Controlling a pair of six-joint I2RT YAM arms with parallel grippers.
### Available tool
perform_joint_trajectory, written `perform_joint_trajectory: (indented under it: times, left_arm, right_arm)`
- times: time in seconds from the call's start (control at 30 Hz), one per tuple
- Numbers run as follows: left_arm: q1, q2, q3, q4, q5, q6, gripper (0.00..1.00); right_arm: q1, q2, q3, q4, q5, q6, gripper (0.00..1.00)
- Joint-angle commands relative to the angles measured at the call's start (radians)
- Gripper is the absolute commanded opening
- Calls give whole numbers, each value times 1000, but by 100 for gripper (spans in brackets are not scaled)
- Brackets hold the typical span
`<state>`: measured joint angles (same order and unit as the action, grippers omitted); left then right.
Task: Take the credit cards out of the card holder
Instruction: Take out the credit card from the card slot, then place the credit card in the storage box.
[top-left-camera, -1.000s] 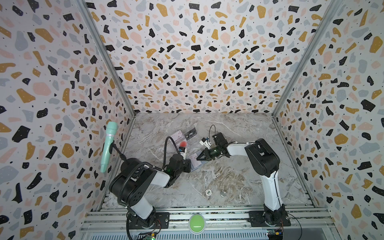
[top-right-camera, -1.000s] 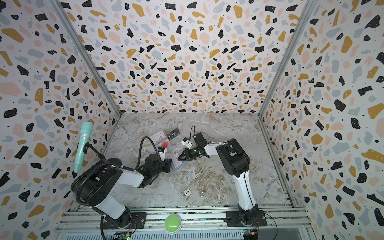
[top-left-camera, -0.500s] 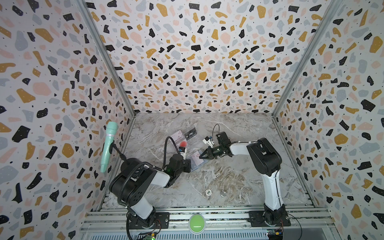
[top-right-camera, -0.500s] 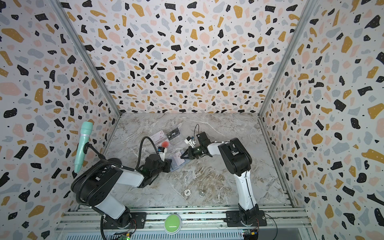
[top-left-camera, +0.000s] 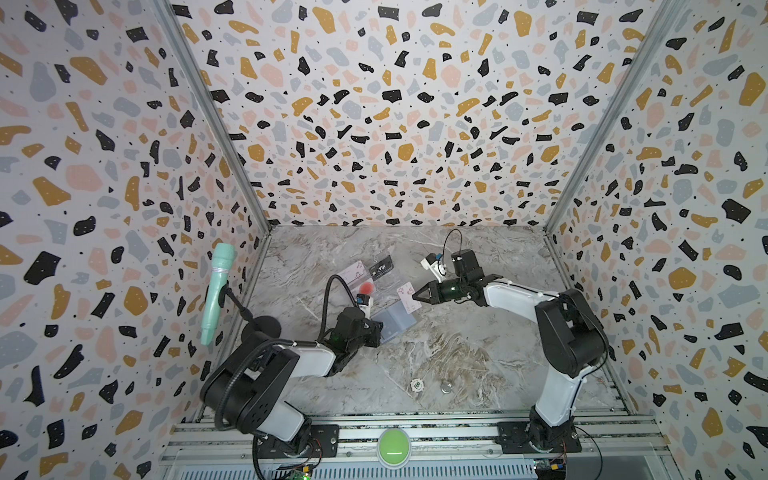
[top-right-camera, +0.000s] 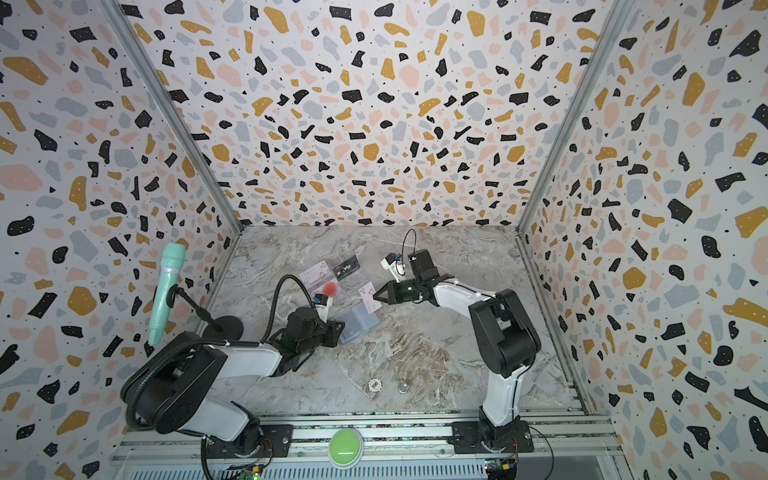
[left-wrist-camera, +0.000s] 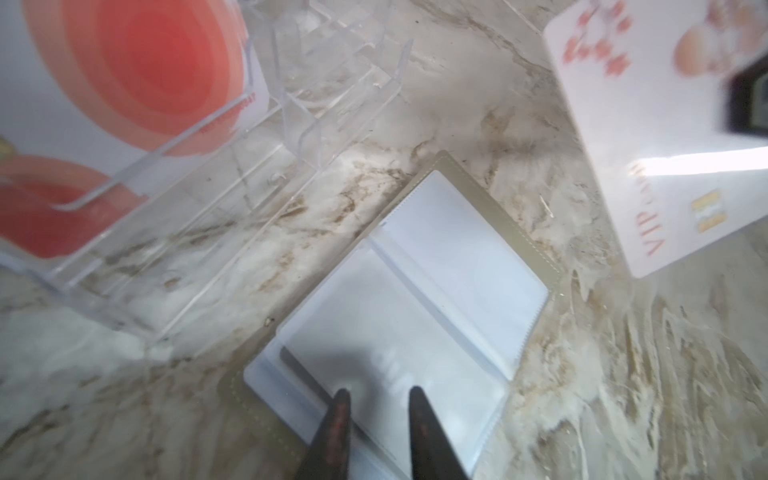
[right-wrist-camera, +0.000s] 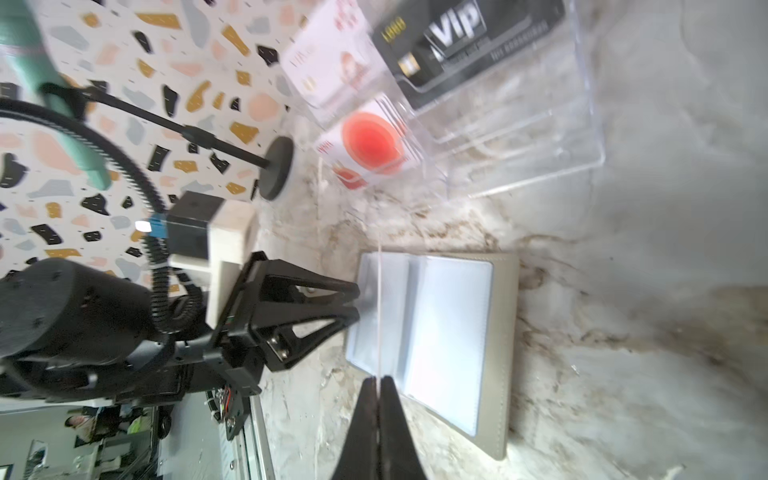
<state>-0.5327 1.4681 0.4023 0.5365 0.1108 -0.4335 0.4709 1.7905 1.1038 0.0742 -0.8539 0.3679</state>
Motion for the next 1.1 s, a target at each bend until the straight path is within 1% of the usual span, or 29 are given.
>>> perform_joint_trajectory:
  times: [0.0,0.07,0.2,0.37,0.47,0.57,0.67,0.8,0.97,1.07]
  left_arm:
    - [-1,-81,58,-40,95,-21,37]
    - [-1,-123,76,-26,157,-43,42]
    - [2,-185,81,73,270,-125,45]
    - [4,-215,61,335,440,-280,45]
    - [4,-210,39,517,494,-383,45]
    - [4,-199,28,650,519,-468,44]
    - [5,-183,23,769,533,-549,42]
    - [4,-157,20,872,538,-623,40]
    - [5,-133,18,926,538,-666,36]
    - [4,-123,16,974,543,-698,31]
  right_arm:
    - [-9,-82,-100,216,-92,58,0]
    - [-15,-130,-164,354,-135,119,0]
    - [-28,-216,-262,604,-188,240,0]
    - [-52,-273,-344,866,-216,397,0]
    - [-55,-283,-376,1002,-226,480,0]
    - [-54,-273,-406,1162,-237,580,0]
    - [-51,-254,-422,1298,-246,652,0]
    - [-31,-238,-433,1374,-244,685,0]
    - [3,-233,-421,1384,-241,681,0]
    - [4,-229,-420,1385,-235,681,0]
